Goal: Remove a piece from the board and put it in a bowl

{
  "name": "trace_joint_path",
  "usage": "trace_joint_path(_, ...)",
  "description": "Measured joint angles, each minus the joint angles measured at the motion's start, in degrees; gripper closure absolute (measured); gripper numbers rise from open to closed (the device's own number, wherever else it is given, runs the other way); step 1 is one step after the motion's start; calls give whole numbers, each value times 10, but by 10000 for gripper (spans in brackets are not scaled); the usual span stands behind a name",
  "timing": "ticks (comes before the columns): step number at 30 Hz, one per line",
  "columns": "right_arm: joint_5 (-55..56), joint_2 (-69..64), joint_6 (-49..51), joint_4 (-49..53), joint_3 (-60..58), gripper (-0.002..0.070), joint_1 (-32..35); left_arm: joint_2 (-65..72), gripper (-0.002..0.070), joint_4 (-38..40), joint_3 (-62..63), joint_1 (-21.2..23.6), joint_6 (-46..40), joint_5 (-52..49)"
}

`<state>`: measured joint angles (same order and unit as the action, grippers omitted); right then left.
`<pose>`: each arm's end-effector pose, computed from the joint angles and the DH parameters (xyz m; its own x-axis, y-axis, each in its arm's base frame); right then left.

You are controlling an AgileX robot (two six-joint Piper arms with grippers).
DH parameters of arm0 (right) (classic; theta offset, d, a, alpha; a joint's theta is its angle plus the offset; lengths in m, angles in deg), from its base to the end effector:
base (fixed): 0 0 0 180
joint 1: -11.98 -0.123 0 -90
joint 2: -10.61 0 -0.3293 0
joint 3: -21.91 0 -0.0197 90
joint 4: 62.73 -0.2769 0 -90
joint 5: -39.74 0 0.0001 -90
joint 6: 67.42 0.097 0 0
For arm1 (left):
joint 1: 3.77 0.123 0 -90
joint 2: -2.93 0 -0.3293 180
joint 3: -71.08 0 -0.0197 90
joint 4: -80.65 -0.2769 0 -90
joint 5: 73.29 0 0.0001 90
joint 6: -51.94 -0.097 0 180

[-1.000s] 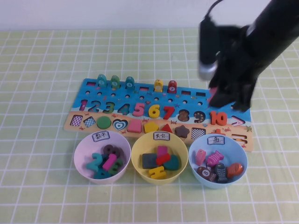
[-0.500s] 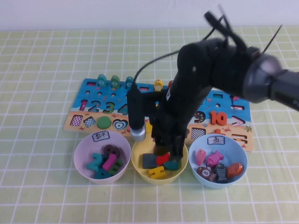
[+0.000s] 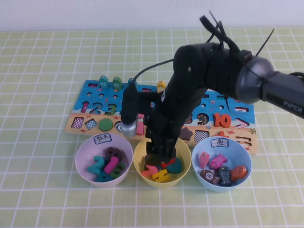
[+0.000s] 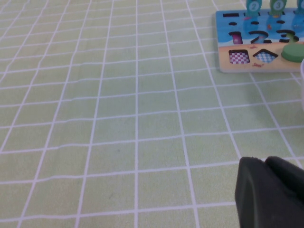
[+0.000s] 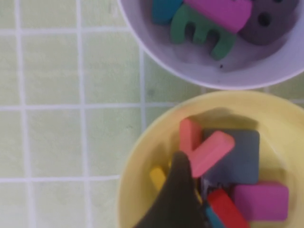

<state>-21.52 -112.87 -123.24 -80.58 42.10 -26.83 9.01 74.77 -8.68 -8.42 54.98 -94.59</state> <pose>0.3595 0.3226 0.2636 -0.0234 -0.9231 -0.3838 -0.9986 0.0395 -0.0342 0.0401 0.0004 0.1691 -0.2898 0.0663 -0.9548 0.0579 0.9970 0.0516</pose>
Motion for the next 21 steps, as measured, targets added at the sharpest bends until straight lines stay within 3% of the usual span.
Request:
trace_joint_path(3,-49,0,48,5,36,230,0,0,680,0,0,0,0,0)
trace_joint_path(6,-80,0,107,23,80,482,0,0,680,0,0,0,0,0)
trace_joint_path(9,-84,11,162,39,94,627,0,0,680,0,0,0,0,0)
trace_joint_path(12,-90,35,203,43,93,674,0,0,680,0,0,0,0,0)
trace_joint_path(17,-86,118,226,45,48,688,1,0,680,0,0,0,0,0)
trace_joint_path(21,2,216,229,45,-41,690,2,0,680,0,0,0,0,0)
